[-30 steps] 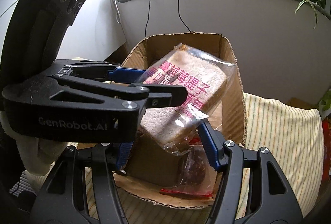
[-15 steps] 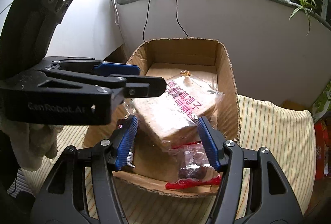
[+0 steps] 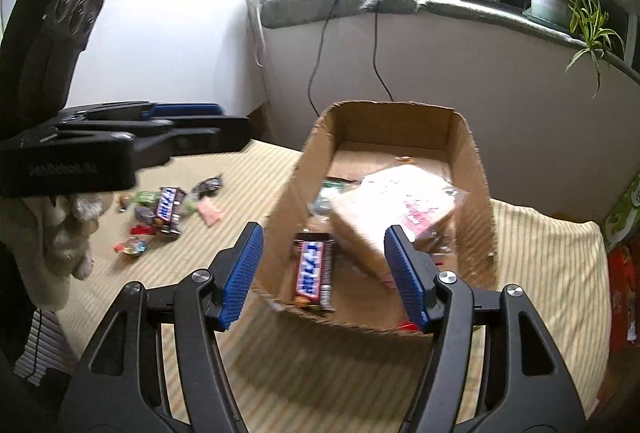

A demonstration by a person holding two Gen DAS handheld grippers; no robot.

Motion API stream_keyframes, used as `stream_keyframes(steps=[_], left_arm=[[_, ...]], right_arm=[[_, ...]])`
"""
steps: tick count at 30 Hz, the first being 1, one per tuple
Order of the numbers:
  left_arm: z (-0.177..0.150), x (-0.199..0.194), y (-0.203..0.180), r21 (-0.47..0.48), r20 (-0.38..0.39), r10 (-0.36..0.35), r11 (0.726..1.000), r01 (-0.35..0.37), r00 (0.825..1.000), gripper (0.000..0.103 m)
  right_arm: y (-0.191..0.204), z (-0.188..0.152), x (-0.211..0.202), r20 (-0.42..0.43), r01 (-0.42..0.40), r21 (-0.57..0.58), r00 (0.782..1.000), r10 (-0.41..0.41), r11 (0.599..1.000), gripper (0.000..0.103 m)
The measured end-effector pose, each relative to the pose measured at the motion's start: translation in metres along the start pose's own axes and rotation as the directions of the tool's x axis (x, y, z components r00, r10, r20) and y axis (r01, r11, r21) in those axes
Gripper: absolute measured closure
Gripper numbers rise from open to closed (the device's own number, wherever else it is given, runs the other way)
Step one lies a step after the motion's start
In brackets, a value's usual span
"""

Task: Organize snacks
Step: 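Move both tools back toward the remaining snacks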

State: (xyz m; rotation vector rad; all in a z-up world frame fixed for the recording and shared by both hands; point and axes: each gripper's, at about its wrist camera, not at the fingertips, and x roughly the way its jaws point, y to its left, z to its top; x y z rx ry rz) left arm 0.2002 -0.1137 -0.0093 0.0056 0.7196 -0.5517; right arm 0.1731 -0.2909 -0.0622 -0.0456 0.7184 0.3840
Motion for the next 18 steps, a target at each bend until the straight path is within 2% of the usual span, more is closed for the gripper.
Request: stream_keyframes(steps=[6, 10, 13, 18], left_arm=[[-0.032, -0.048, 0.042, -0.080, 0.038, 0.078, 0.994, -0.075, 0.996, 0.048], [-0.057, -0.071, 0.066, -0.123, 0.034, 0.142, 0.983, -0.137, 0.989, 0.048], [-0.081, -0.085, 0.082, -0.161, 0.019, 0.196, 0.968, -0.191, 0.980, 0.048], [-0.115, -0.093, 0.106, -0.225, -0.025, 0.235, 0.946, -0.234, 0.972, 0.048]], right_arm=[[0.023, -0.012, -0.003, 0.043, -0.082, 0.016, 0.996, 0.081, 0.996, 0.038], [0.042, -0.016, 0.008, -0.017, -0.128, -0.020, 0.992, 0.128, 0.992, 0.037], [0.060, -0.020, 0.016, -0.050, -0.134, -0.058, 0.990, 0.131, 0.989, 0.037], [0.085, -0.028, 0.030, -0.091, -0.184, -0.085, 0.980, 0.176, 0.979, 0.037]])
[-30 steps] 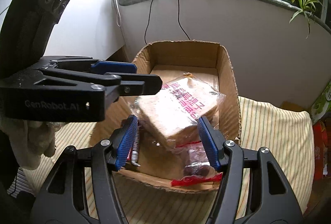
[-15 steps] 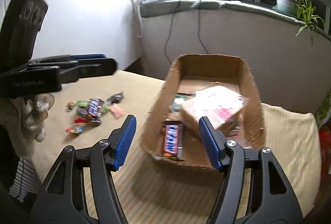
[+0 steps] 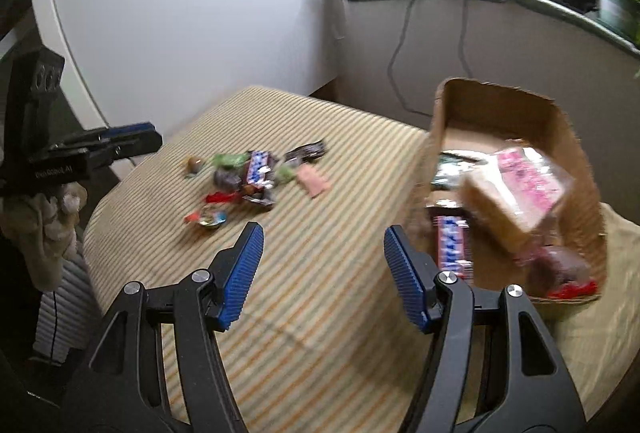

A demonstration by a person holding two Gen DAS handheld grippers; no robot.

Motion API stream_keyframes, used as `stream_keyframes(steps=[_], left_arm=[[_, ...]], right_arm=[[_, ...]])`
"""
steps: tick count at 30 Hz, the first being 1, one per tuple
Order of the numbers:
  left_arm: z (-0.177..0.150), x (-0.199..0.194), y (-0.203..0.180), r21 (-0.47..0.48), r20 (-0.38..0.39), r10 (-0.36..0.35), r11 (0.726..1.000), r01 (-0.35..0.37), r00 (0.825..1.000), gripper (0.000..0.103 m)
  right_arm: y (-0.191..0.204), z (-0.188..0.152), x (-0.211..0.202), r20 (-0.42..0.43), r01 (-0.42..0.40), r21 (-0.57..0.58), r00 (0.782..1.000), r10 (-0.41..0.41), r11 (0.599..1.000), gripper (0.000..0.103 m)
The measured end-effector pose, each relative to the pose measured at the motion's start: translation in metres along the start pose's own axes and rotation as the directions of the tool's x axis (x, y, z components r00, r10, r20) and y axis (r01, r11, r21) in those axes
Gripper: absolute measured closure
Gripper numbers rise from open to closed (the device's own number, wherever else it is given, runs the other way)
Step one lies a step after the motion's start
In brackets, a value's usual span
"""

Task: Organize snacks
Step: 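Move both tools back toward the remaining snacks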

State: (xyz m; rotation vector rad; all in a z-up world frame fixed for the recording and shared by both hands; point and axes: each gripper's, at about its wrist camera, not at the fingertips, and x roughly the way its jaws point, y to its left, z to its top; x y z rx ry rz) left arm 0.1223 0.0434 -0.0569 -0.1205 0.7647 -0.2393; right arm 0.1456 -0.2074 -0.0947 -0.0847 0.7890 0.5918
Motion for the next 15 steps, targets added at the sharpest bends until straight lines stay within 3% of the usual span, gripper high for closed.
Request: stream_keyframes(steps=[8, 15], left_arm=[[-0.022, 0.010, 0.034, -0.050, -0.034, 0.053, 0.997, -0.055, 0.998, 0.048], [-0.023, 0.041, 0.057, -0.061, -0.085, 0.116, 0.991, -0.121, 0.990, 0.049]], right_arm=[[0.038, -0.001, 0.032, -0.066, -0.091, -0.042, 0.994, 0.089, 0.995, 0.038], [0.065, 0.001, 0.058, -0.108, -0.132, -0.057, 0.986, 0.126, 0.990, 0.038]])
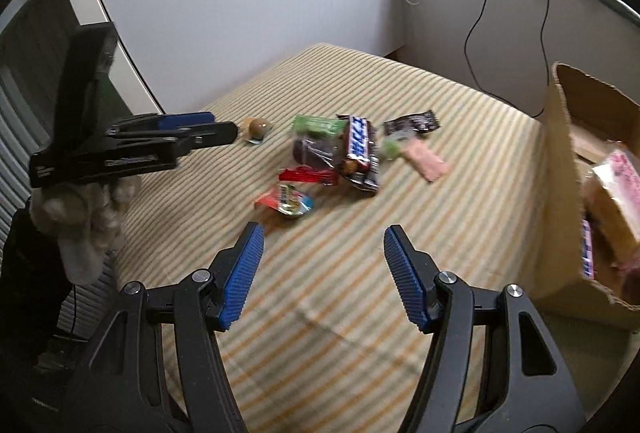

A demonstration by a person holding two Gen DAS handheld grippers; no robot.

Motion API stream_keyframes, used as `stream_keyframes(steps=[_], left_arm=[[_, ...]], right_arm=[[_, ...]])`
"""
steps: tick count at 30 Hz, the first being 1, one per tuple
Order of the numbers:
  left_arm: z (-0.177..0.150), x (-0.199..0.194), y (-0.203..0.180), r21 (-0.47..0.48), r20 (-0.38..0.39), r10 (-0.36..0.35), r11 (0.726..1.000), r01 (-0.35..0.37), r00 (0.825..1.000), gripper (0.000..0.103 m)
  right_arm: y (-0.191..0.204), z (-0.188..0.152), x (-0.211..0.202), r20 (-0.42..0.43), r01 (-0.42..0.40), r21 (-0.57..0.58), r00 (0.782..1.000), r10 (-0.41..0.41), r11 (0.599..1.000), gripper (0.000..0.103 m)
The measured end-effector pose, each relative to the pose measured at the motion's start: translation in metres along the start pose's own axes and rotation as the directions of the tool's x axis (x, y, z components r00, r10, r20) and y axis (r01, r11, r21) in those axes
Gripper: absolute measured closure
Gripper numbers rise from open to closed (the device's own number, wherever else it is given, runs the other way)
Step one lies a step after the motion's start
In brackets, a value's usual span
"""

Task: Organize snacks
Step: 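Move both tools back toward the remaining snacks, then grasp the wrapped round brown cake with left tool while right tool grasps printed snack packet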

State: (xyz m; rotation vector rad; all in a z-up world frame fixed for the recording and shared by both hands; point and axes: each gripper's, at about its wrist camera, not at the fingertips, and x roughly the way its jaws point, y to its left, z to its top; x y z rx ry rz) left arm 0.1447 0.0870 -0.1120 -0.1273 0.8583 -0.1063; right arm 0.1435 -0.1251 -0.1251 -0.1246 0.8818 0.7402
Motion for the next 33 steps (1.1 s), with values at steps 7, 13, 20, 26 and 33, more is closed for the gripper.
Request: stream_keyframes(steps=[7, 13, 20, 26, 33], left_arm=[[0.006, 0.019, 0.011, -0.019, -0.019, -0.010, 1.000, 0.009, 1.000, 0.053], [0.012, 0.031, 0.019, -0.023, -0.038, 0.004, 1.000, -0.004, 0.999, 0.053], [0.010, 0.043, 0.021, -0.019, -0.062, 0.013, 1.000, -0.014, 0.998, 0.053], [0.008, 0.039, 0.021, -0.021, -0.052, 0.029, 0.999, -0.030, 0.998, 0.066], [0.006, 0.036, 0.018, -0.011, -0.041, 0.039, 0.999, -0.040, 0.998, 0.071]], right_arm=[[0.012, 0.009, 0.025, -0.028, -0.039, 0.019, 0.999, 0.040, 0.999, 0.044], [0.022, 0.014, 0.044, -0.059, -0.032, -0.005, 0.998, 0.031, 0.999, 0.045], [0.028, 0.014, 0.067, -0.093, -0.034, -0.011, 0.995, 0.032, 0.999, 0.056], [0.031, 0.013, 0.075, -0.112, -0.039, -0.021, 0.993, 0.037, 0.999, 0.061], [0.033, 0.010, 0.074, -0.109, -0.037, -0.026, 0.994, 0.034, 0.999, 0.066]])
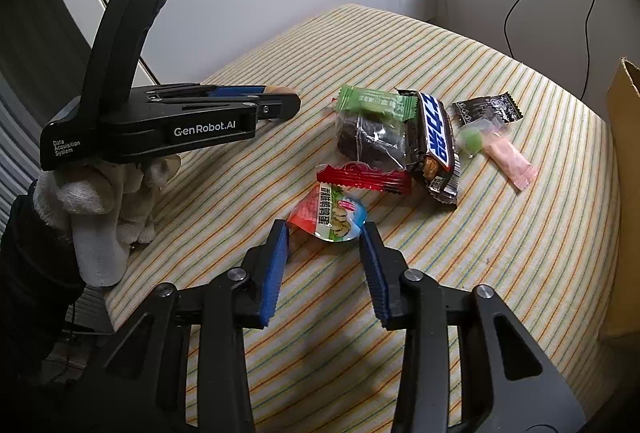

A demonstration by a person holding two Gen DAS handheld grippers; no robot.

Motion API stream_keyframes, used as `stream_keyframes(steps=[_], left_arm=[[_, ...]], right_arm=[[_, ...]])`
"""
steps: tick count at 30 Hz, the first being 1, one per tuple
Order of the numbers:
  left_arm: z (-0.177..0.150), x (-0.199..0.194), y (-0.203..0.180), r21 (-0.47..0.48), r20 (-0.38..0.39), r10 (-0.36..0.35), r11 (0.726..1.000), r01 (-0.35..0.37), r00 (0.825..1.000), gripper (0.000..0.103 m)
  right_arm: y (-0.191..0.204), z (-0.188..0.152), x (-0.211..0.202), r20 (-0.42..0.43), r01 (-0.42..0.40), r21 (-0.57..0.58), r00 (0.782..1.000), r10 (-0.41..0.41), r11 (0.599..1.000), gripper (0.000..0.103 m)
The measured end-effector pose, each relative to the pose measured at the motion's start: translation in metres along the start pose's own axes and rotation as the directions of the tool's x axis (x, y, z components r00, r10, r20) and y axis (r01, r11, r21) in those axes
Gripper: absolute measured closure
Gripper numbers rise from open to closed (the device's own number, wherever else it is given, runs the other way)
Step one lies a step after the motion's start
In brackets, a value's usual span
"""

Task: Organize snacks
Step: 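Grasp the wrapped round brown cake with left tool while right tool grasps printed snack packet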

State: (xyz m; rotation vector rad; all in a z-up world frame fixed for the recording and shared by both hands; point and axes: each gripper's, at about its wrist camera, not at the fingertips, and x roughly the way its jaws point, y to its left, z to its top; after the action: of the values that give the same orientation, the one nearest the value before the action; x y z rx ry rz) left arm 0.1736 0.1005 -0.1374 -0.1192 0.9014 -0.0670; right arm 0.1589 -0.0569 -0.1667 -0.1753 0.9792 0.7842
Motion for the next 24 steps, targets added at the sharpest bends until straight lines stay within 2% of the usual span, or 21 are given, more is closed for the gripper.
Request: stream_keyframes(steps=[2, 4, 11, 12, 13, 14, 16, 23, 24], left_arm=[[0.002, 0.000, 0.000, -0.003, 0.002, -0.001, 1.000, 0.001, 1.000, 0.071], [0.001, -0.001, 0.001, -0.007, 0.005, -0.001, 1.000, 0.001, 1.000, 0.072], [-0.001, -0.001, 0.003, -0.010, 0.005, -0.009, 1.000, 0.009, 1.000, 0.072], [-0.001, -0.001, 0.004, -0.012, 0.004, -0.011, 1.000, 0.011, 1.000, 0.072], [0.000, 0.000, 0.004, -0.013, 0.004, -0.012, 1.000, 0.012, 1.000, 0.072], [0.000, 0.000, 0.004, -0.014, 0.004, -0.013, 1.000, 0.013, 1.000, 0.072], [0.001, 0.000, 0.004, -0.016, 0.005, -0.013, 1.000, 0.013, 1.000, 0.072], [0.001, -0.001, 0.005, -0.025, 0.007, -0.023, 0.999, 0.023, 1.000, 0.072], [0.000, -0.002, 0.006, -0.026, 0.008, -0.024, 0.999, 0.024, 1.000, 0.073]], right_arm=[[0.001, -0.001, -0.001, 0.002, 0.000, 0.000, 1.000, 0.000, 1.000, 0.071], [0.000, -0.001, 0.000, -0.002, -0.005, 0.002, 1.000, 0.005, 1.000, 0.101], [-0.003, -0.001, -0.002, -0.013, -0.031, -0.004, 0.999, 0.031, 1.000, 0.101], [-0.001, -0.001, -0.004, -0.010, -0.039, -0.010, 0.999, 0.039, 0.999, 0.098], [0.001, -0.001, -0.006, -0.004, -0.039, -0.018, 0.999, 0.039, 0.999, 0.087], [0.003, -0.001, -0.007, -0.001, -0.030, -0.024, 1.000, 0.030, 0.999, 0.067], [0.007, 0.000, -0.007, 0.016, 0.000, -0.038, 1.000, 0.000, 0.999, 0.049], [0.011, 0.017, 0.012, -0.003, 0.005, -0.039, 1.000, -0.005, 0.999, 0.051], [0.011, 0.019, 0.015, -0.007, 0.005, -0.038, 1.000, -0.006, 0.999, 0.061]])
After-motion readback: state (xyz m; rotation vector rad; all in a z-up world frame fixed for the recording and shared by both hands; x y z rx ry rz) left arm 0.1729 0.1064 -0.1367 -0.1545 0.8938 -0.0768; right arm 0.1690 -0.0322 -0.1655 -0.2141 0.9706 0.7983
